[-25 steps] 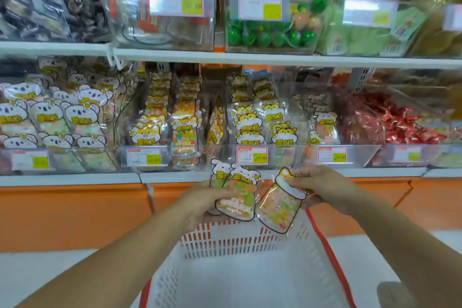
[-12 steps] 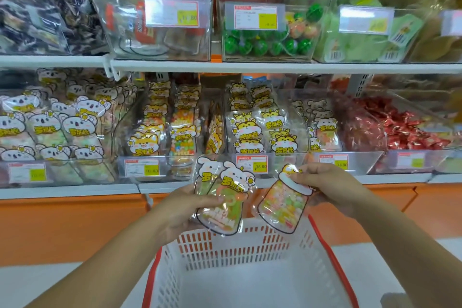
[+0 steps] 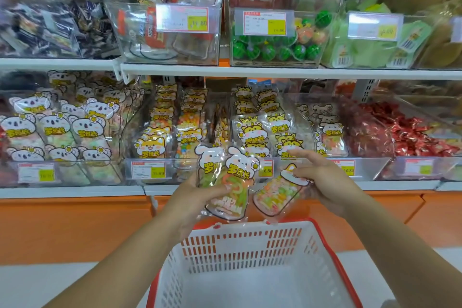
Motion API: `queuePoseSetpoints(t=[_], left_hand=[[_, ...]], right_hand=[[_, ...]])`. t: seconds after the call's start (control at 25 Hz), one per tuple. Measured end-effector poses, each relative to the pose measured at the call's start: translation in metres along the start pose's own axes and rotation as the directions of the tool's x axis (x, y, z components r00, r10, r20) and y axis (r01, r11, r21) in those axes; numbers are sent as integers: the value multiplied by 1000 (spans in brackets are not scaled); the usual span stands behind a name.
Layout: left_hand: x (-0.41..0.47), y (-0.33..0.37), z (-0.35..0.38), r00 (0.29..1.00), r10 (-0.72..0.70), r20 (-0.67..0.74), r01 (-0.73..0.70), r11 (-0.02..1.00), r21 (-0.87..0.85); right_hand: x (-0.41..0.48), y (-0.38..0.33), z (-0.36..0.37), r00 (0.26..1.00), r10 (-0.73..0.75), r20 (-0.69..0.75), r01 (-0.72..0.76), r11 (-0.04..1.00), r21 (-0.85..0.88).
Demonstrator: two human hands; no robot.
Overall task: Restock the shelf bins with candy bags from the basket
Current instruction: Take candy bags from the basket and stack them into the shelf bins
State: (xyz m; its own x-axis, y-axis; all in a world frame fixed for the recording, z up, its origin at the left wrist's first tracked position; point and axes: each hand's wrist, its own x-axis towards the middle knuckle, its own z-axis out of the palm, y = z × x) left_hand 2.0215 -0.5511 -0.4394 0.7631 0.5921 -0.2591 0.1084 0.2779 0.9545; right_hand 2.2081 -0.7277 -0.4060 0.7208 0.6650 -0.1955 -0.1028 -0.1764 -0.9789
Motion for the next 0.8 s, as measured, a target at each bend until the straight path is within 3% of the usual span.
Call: queuePoseSetpoints(t=[0.12,0.2,0.4,0.48,0.56,0.64,0.72,0.8], left_hand=[[4,-2,5,999,-39,3,39,999,-1],[3,-3,6,997,-74,15,75,997,-15],[-2,0,7,968,-225,114,243,954,-177],[-3,3,7,958,-247,147,277,928,-250],[-4,4,8,954,-254,161,290,916,-277],[-6,5,9,956,-246,159,280,928,-246],[-6,5,10,960,-230,161,261,941,-217],[-7,5,10,963,-199,179,236,949,-211]], right_hand=[[2,2,10,999,1,50,-5,997,82],[3,1,13,995,38,93,-58,972,229],[-3,-7,13,925,40,378,-231,849,476],[-6,-7,17,921,23,389,-228,842,490],[-6,-3,23,958,12,285,-121,922,367],[-6,0,27,984,-9,177,-11,994,110],[-5,0,27,995,-32,93,40,995,-86],[-6,-1,30,996,-74,38,79,988,-129]])
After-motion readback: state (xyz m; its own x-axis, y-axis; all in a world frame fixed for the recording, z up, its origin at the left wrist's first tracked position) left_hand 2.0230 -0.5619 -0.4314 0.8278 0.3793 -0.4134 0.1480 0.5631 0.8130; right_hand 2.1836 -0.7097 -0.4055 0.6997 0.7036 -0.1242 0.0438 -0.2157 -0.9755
